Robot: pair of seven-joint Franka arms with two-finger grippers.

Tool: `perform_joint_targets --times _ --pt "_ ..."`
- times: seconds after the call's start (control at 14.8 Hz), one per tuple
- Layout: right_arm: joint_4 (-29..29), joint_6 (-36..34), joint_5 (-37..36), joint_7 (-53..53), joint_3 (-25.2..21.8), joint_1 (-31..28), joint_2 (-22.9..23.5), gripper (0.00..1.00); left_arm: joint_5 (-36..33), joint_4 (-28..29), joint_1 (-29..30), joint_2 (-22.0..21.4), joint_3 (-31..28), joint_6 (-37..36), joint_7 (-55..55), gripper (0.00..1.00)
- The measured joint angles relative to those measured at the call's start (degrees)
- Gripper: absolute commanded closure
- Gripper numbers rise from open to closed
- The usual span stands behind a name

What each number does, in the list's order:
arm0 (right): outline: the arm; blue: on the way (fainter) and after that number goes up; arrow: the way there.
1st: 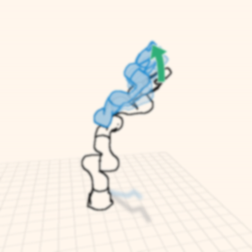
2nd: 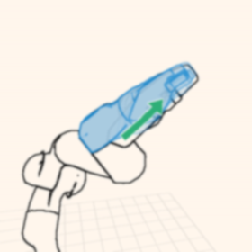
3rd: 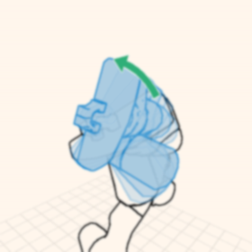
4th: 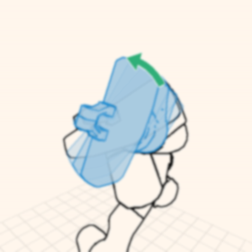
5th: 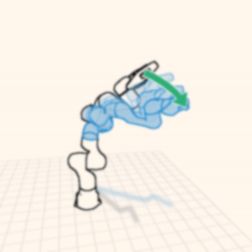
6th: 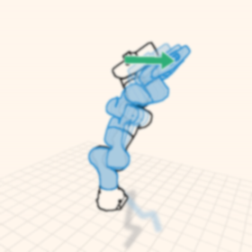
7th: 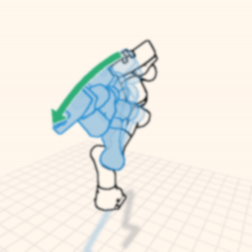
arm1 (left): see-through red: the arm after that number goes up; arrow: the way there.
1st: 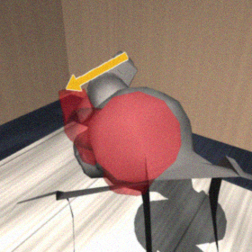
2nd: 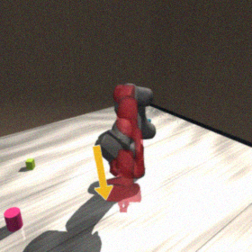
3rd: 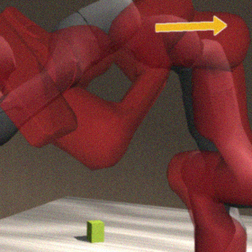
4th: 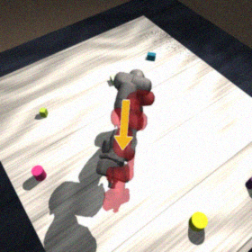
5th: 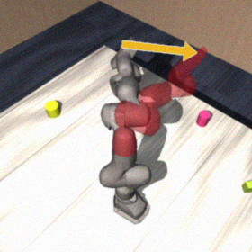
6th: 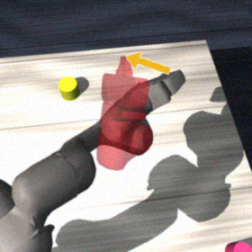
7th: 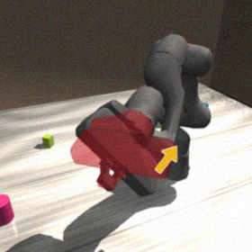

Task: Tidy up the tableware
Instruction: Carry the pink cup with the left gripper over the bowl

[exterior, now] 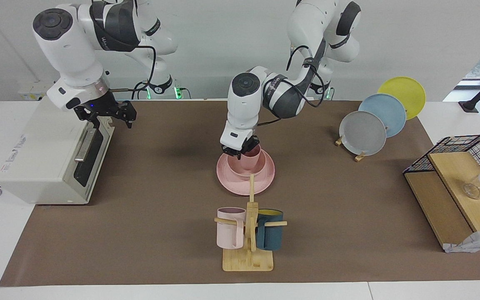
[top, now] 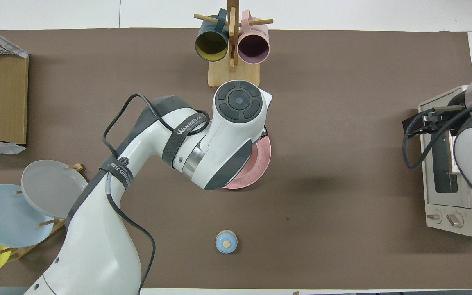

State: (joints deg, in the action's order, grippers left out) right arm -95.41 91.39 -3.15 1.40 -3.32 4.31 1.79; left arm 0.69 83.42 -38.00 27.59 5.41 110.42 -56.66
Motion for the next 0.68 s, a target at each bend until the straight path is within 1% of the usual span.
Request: perform_joint_targets --times 0.2,0.61,0.68 --pt "0.52 -0.42 0.81 -0.44 -0.03 -1.09 0.44 0.00 0.08 0.99 0.00 0.02 0.00 0.89 -0.03 1.00" --pt "-0.57 -1.22 0.85 -1.30 0.09 -1.08 -0.81 0.00 0.26 2.51 0.00 0.16 0.00 2.50 -0.06 1.00" --pt "-0.59 -1.22 0.85 -1.62 0.09 -1.08 -0.97 0.00 0.26 2.58 0.00 0.23 0.00 2.64 -0.06 0.58"
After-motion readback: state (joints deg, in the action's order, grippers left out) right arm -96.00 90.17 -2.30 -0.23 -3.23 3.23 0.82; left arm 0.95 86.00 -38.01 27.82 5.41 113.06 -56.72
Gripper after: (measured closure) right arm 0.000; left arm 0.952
